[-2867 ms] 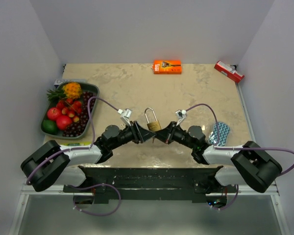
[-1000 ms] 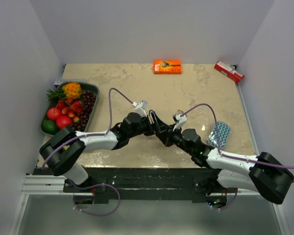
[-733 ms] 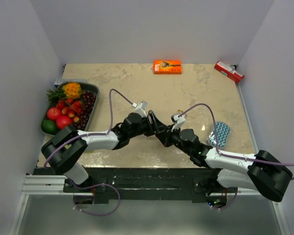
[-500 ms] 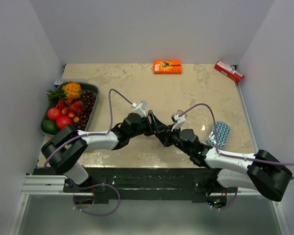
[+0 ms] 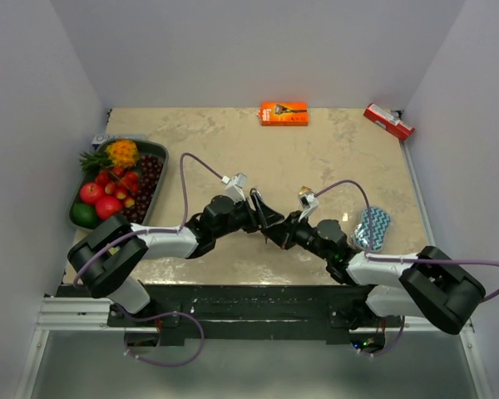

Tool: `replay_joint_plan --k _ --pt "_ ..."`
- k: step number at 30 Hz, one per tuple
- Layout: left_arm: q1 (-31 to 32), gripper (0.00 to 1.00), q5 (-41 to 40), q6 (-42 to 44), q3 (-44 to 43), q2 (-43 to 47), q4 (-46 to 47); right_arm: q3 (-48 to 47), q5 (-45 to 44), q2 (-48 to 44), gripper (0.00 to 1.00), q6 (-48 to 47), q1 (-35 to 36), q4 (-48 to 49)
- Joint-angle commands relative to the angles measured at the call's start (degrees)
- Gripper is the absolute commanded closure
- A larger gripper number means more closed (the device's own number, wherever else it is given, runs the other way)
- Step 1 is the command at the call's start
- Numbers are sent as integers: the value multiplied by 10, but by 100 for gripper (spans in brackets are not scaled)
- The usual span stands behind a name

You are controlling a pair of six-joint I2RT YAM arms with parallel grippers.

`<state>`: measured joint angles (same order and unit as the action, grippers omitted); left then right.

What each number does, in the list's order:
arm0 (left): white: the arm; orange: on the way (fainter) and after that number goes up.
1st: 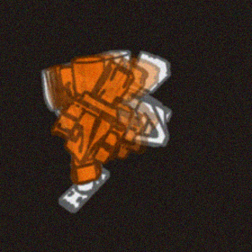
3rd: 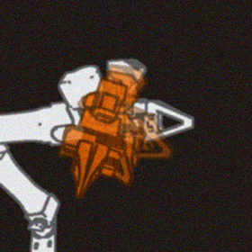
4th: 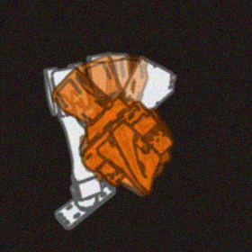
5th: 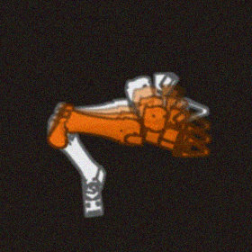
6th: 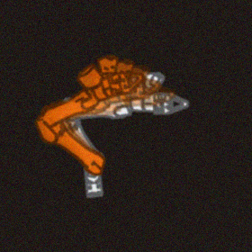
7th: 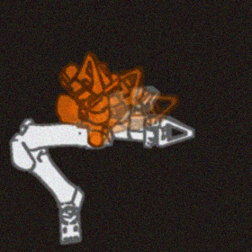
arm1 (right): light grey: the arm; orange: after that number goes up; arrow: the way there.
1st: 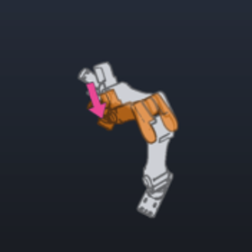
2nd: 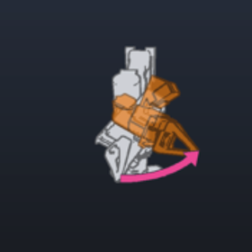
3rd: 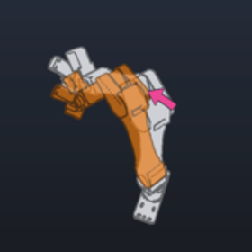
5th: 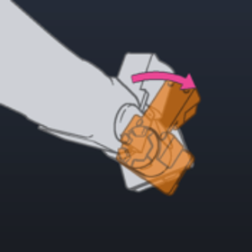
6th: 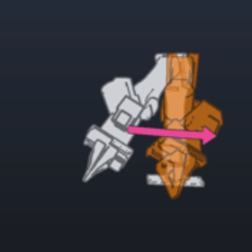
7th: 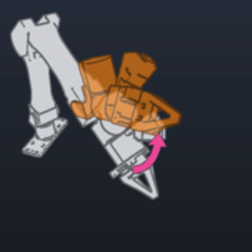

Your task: Unlock with the key

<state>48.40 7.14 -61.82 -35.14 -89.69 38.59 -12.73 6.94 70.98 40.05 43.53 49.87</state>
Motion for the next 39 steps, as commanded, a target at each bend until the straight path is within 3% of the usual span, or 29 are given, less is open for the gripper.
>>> replay_joint_plan --k 1,13,22,30,39 --pt "5 100 39 18 9 33 72 8 9 6 100 38 -37 138" --pt "5 100 90 35 22 36 134 24 57 42 100 77 -70 204" --pt "6 100 118 57 36 48 159 37 101 120 100 133 -94 336" --pt "7 100 142 78 44 60 171 41 141 266 100 199 -107 542" --pt "7 100 174 97 46 65 192 37 152 255 100 191 -112 532"
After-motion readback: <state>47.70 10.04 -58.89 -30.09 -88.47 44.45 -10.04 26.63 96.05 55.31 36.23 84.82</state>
